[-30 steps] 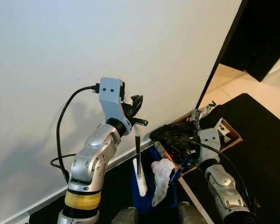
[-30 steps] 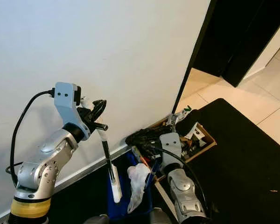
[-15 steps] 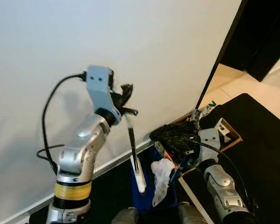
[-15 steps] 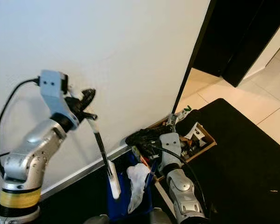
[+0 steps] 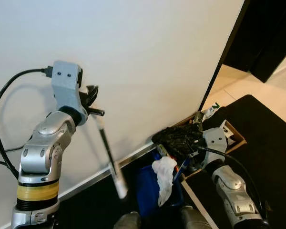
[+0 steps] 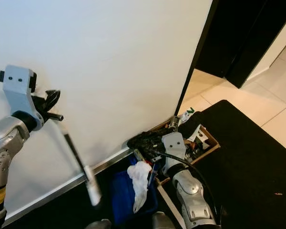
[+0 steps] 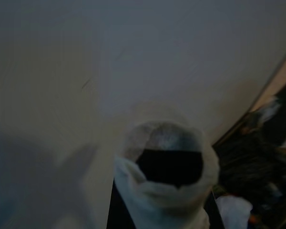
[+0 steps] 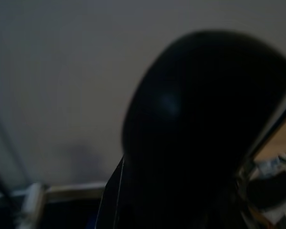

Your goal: Sweep floor

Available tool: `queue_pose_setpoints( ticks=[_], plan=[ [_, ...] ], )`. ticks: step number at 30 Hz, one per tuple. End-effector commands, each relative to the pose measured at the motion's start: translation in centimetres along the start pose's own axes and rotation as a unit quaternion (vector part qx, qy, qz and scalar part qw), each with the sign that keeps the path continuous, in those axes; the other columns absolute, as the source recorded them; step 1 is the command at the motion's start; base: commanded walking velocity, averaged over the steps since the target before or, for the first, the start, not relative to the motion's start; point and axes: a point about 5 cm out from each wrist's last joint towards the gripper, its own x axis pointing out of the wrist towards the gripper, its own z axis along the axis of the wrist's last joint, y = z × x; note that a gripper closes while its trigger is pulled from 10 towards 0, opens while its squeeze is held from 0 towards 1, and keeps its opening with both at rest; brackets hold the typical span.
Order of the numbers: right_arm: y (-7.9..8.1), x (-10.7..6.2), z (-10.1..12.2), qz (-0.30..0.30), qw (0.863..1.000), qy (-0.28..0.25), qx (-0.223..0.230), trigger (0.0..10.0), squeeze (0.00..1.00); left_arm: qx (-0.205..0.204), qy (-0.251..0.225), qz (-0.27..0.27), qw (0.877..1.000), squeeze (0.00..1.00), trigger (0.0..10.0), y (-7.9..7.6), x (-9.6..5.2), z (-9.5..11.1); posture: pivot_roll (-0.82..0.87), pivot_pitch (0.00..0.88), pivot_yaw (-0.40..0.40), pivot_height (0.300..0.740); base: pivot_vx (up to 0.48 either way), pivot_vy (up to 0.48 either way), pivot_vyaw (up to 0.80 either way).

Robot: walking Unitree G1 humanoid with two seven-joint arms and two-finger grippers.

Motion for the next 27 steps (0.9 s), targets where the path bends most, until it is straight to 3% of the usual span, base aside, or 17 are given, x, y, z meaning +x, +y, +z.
queue_pose_setpoints(
  ticks=[1, 3, 7, 11, 16, 18, 20, 22, 24, 27],
  plan=[
    [0.0, 0.0, 1.6, 0.007, 0.999, -0.028, 0.013, 10.0, 0.0, 0.016, 0.005, 0.027, 1.0, 0.0, 10.0, 0.7, -0.2, -0.2, 0.13, 0.137, 0.035, 0.74, 0.0, 0.0, 0.0],
    [-0.4, 0.2, 3.5, 0.015, 0.998, -0.052, 0.035, 10.0, 0.0, 0.014, 0.025, 0.033, 0.999, 0.0, 10.0, 0.5, -0.1, -1.5, 0.12, 0.133, 0.032, 0.74, 0.0, 0.0, 0.0],
    [-0.4, 0.3, 5.1, 0.025, 0.996, -0.069, 0.049, 10.0, 0.0, 0.023, 0.039, 0.036, 0.998, 0.0, 10.0, 0.1, 0.1, -2.6, 0.11, 0.131, 0.032, 0.74, 0.0, 0.0, 0.0],
    [-0.5, 0.8, 7.7, 0.033, 0.992, -0.094, 0.074, 10.0, 0.0, 0.031, 0.062, 0.026, 0.997, 0.0, 10.0, -1.3, 0.3, -4.9, 0.11, 0.126, 0.031, 0.74, 0.0, 0.0, 0.0],
    [-0.9, 1.0, 10.0, 0.032, 0.988, -0.12, 0.095, 10.0, 0.0, 0.031, 0.071, 0.016, 0.997, 0.0, 10.0, -2.4, 0.3, -5.8, 0.1, 0.121, 0.026, 0.74, 0.0, 0.0, 0.0],
    [-1.5, 0.9, 12.1, 0.035, 0.98, -0.149, 0.129, 10.0, 0.0, 0.037, 0.077, 0.013, 0.996, 0.0, 10.0, -2.9, 0.4, -6.2, 0.1, 0.119, 0.023, 0.74, 0.0, 0.0, 0.0],
    [-1.7, 0.8, 12.9, 0.039, 0.978, -0.157, 0.13, 10.0, 0.0, 0.038, 0.079, 0.014, 0.996, 0.0, 10.0, -3.0, 0.5, -6.4, 0.1, 0.118, 0.022, 0.74, 0.0, 0.0, 0.0],
    [-3.0, 0.5, 15.9, 0.038, 0.978, -0.178, 0.102, 10.0, 0.0, 0.038, 0.083, 0.011, 0.996, 0.0, 10.0, -3.7, 0.7, -7.0, 0.09, 0.118, 0.022, 0.74, 0.0, 0.0, 0.0],
    [-3.3, 0.4, 16.6, 0.037, 0.978, -0.181, 0.094, 10.0, 0.0, 0.038, 0.083, 0.01, 0.996, 0.0, 10.0, -3.9, 0.7, -7.0, 0.09, 0.118, 0.022, 0.74, 0.0, 0.0, 0.0],
    [-5.4, 0.1, 18.6, 0.01, 0.978, -0.193, 0.078, 10.0, 0.0, 0.038, 0.084, 0.004, 0.996, 0.0, 10.0, -4.3, 0.8, -7.3, 0.08, 0.119, 0.023, 0.74, 0.0, 0.0, 0.0]
  ],
)
